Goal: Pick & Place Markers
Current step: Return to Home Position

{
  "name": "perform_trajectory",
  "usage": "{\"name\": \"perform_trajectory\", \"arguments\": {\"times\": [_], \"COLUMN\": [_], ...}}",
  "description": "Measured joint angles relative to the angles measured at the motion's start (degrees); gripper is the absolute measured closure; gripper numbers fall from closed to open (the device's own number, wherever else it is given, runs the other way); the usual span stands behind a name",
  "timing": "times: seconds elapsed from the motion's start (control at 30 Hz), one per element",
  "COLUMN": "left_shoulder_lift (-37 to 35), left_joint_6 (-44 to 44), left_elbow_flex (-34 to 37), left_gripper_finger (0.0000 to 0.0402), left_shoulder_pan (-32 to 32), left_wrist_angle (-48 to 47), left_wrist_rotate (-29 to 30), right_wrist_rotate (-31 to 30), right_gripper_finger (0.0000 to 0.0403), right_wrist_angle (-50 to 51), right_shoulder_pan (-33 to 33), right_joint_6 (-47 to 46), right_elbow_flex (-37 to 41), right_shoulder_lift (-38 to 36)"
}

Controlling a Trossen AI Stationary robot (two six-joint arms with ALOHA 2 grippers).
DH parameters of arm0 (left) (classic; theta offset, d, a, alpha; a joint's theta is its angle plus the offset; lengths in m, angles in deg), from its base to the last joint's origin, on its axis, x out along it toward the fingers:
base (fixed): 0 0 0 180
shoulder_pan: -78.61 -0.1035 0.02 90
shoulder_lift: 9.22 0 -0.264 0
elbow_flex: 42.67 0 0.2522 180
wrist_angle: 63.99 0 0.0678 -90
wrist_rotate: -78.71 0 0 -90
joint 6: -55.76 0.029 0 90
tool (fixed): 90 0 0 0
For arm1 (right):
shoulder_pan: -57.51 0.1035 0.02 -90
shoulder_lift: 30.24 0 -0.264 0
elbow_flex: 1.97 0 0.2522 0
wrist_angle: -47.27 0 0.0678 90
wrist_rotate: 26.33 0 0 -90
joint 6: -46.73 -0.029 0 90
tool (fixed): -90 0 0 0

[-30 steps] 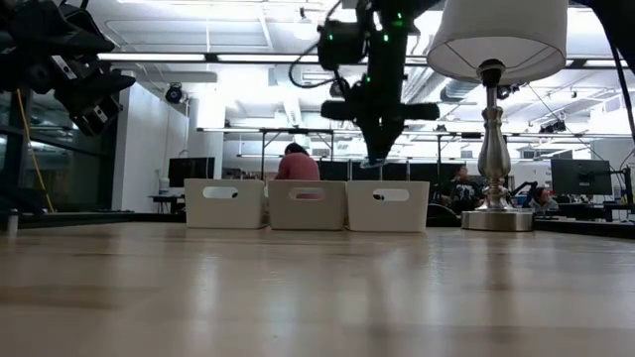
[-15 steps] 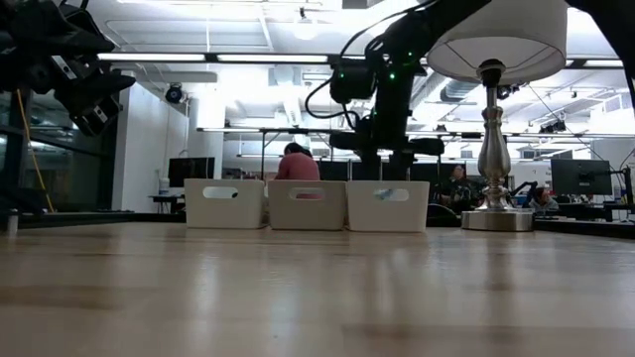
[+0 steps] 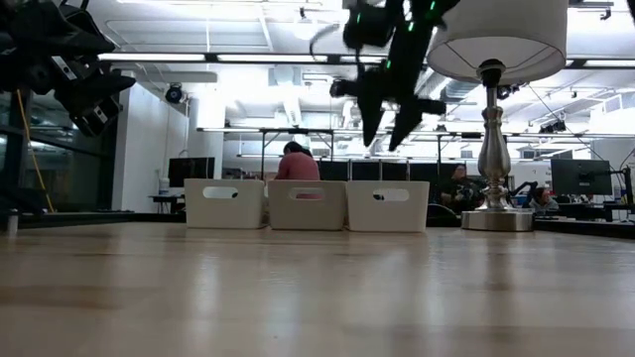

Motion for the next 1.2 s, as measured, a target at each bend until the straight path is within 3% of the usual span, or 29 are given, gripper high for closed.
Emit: {"name": "perform_trajectory", "arguments": {"times": [0.27, 0.47, 0.8, 1.2], "left_shoulder_lift": [0.0, 0.0, 0.0, 0.0], "left_joint_6": [0.0, 0.0, 0.0, 0.0], "left_elbow_flex": [0.0, 0.0, 0.0, 0.0], "left_gripper_finger": [0.0220, 0.0220, 0.0220, 0.0220], "left_shoulder_pan": [0.0, 0.0, 0.0, 0.0], "left_wrist_angle": [0.0, 0.0, 0.0, 0.0], "left_wrist_rotate": [0.0, 0.0, 0.0, 0.0], "right_wrist_rotate": [-10.0, -17.8, -19.6, -17.7], "right_gripper_finger": [0.0180, 0.0200, 0.0242, 0.0308], "right_wrist_angle": [2.4, -2.2, -12.4, -15.9], "right_shoulder_pan": [12.9, 24.0, 37.0, 43.6], "right_joint_6": [7.2, 5.1, -6.6, -3.7], "right_elbow_flex": [0.6, 11.6, 38.5, 54.1], "right_shoulder_lift": [-10.6, -22.2, -47.8, -70.1]}}
